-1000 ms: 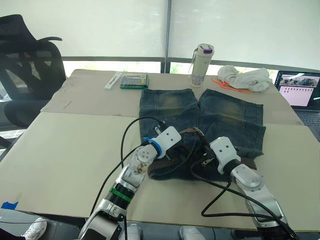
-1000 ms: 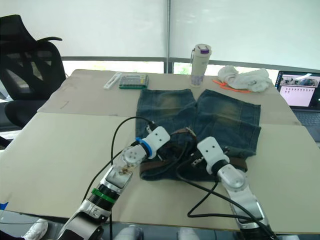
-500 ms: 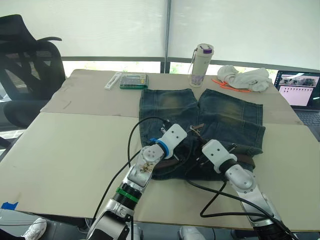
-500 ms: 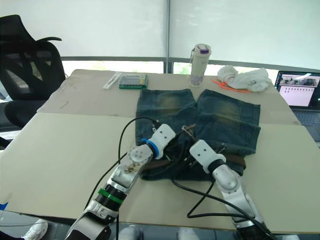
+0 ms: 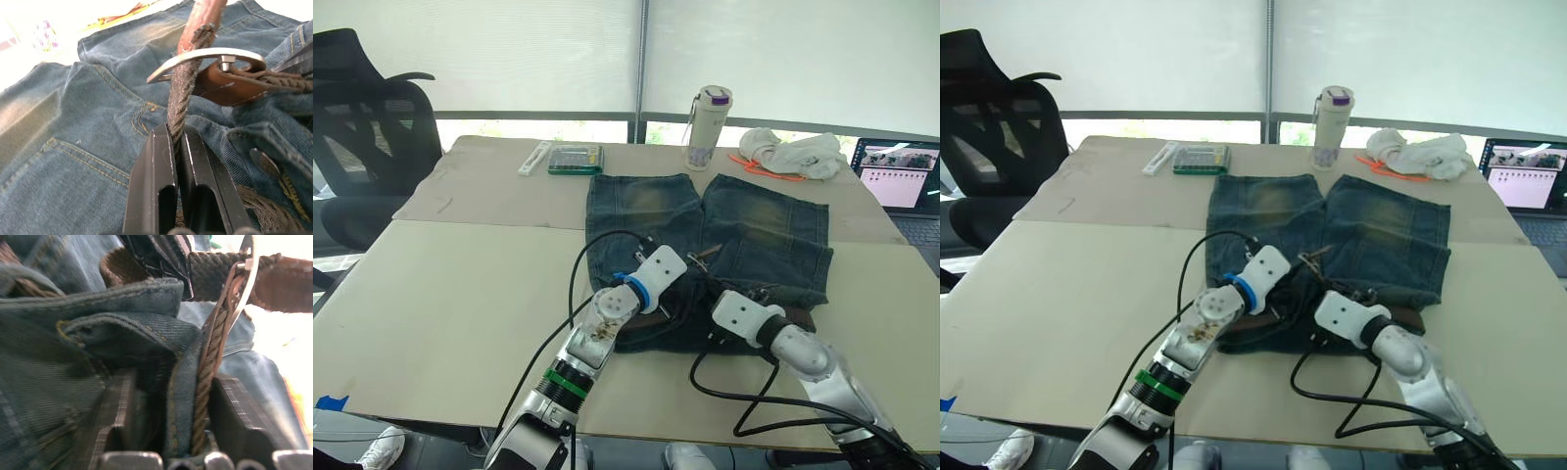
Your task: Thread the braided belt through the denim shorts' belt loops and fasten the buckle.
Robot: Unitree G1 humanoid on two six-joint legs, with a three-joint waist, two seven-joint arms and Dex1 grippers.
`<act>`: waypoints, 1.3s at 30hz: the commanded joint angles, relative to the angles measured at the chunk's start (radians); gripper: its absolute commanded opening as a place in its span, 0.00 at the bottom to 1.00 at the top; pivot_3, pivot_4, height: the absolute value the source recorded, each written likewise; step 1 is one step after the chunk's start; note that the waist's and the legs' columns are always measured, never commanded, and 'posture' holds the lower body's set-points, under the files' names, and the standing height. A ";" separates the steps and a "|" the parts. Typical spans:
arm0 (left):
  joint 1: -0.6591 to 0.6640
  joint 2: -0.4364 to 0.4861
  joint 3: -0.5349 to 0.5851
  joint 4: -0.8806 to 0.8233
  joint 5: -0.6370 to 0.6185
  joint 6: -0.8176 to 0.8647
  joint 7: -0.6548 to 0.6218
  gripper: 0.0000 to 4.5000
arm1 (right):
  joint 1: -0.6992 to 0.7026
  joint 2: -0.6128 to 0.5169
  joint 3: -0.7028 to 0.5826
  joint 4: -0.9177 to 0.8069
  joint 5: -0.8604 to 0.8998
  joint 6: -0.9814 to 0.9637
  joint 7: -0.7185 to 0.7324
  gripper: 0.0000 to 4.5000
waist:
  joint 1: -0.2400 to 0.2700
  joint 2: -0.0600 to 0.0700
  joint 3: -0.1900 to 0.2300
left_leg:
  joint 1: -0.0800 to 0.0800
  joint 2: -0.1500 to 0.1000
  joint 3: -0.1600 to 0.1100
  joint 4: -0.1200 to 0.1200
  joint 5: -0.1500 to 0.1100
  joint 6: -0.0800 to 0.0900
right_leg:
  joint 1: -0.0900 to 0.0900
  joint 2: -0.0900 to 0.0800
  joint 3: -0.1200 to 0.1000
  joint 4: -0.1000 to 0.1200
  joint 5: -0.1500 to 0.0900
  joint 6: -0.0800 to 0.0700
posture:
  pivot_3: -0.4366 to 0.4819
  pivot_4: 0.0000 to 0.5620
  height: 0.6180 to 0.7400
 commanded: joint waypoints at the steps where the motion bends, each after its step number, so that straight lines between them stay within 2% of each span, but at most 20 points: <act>1: 0.002 0.001 -0.021 -0.006 0.010 -0.045 0.011 0.00 | -0.024 0.031 -0.116 -0.112 0.219 0.185 0.056 0.83 | 0.001 0.000 0.000 | 0.000 0.000 0.000 0.000 0.000 0.000 | 0.000 0.000 0.000 0.000 0.000 0.000 | 0.48 0.27 0.98; 4: 0.001 0.004 -0.033 0.003 0.020 -0.063 0.016 0.00 | -0.052 0.075 -0.208 -0.146 0.388 0.359 0.044 0.83 | 0.004 0.000 0.000 | 0.000 0.000 0.000 0.000 0.000 0.000 | 0.001 0.000 0.000 0.000 0.000 0.000 | 0.48 0.27 0.98; 9: 0.000 0.007 -0.037 0.007 0.025 -0.075 0.023 0.00 | -0.139 0.197 -0.332 -0.219 0.715 0.723 -0.084 0.83 | 0.004 0.000 0.000 | 0.000 0.000 -0.001 0.000 0.000 0.000 | 0.000 0.000 0.000 0.000 0.000 0.000 | 0.48 0.27 0.98; 14: 0.003 0.013 -0.045 0.007 0.029 -0.085 0.026 0.00 | -0.214 0.311 -0.406 -0.198 0.833 0.900 -0.286 0.83 | 0.007 0.000 0.000 | 0.000 0.000 -0.001 0.000 0.000 0.000 | 0.000 0.000 -0.001 0.000 0.000 0.000 | 0.48 0.27 0.98; 15: 0.004 0.015 -0.047 0.007 0.030 -0.087 0.026 0.00 | -0.222 0.321 -0.415 -0.194 0.844 0.915 -0.308 0.72 | 0.008 0.001 0.000 | -0.001 0.000 -0.001 0.000 0.000 0.000 | 0.000 0.000 -0.001 0.000 0.000 0.000 | 0.48 0.27 0.98; 18: 0.004 0.020 -0.052 0.009 0.036 -0.096 0.024 0.00 | -0.254 0.358 -0.455 -0.185 0.914 0.952 -0.367 0.52 | 0.008 0.001 0.000 | -0.001 0.000 -0.001 0.000 0.000 0.000 | -0.001 0.000 -0.001 0.000 0.000 0.000 | 0.48 0.27 0.98; 24: 0.009 0.022 -0.060 0.008 0.040 -0.117 0.020 0.00 | -0.268 0.371 -0.486 -0.171 0.971 1.009 -0.468 0.04 | 0.006 0.001 -0.001 | -0.001 0.000 -0.001 0.000 0.000 0.000 | -0.001 0.000 -0.001 0.000 0.000 0.000 | 0.48 0.27 0.98; 25: 0.010 0.022 -0.060 0.006 0.037 -0.120 0.017 0.00 | -0.267 0.368 -0.486 -0.171 0.973 1.008 -0.474 0.01 | 0.005 0.001 -0.001 | -0.001 0.000 -0.001 0.000 0.000 0.000 | -0.001 0.000 -0.001 0.000 0.000 0.000 | 0.48 0.27 0.98; 27: 0.020 0.017 -0.050 -0.005 0.001 -0.106 -0.016 0.00 | -0.266 0.362 -0.488 -0.170 0.983 1.007 -0.486 0.01 | 0.003 0.001 -0.001 | -0.001 0.000 -0.001 0.000 0.000 0.000 | -0.001 0.000 -0.001 0.000 0.000 0.000 | 0.48 0.27 0.98; 34: 0.028 0.041 -0.051 -0.002 0.031 -0.157 0.006 0.51 | -0.267 0.299 -0.540 -0.139 1.027 1.006 -0.503 0.00 | -0.001 0.001 -0.001 | -0.002 0.000 -0.001 0.000 0.000 0.000 | -0.001 0.000 -0.001 0.000 0.000 0.000 | 0.48 0.27 0.98; 39: 0.062 0.084 -0.054 -0.017 0.003 -0.232 -0.045 0.89 | -0.266 0.155 -0.640 -0.066 1.102 1.014 -0.452 0.00 | 0.000 0.001 -0.001 | -0.002 0.000 -0.001 0.000 0.000 0.000 | -0.001 0.000 -0.001 0.000 0.000 0.000 | 0.48 0.27 0.98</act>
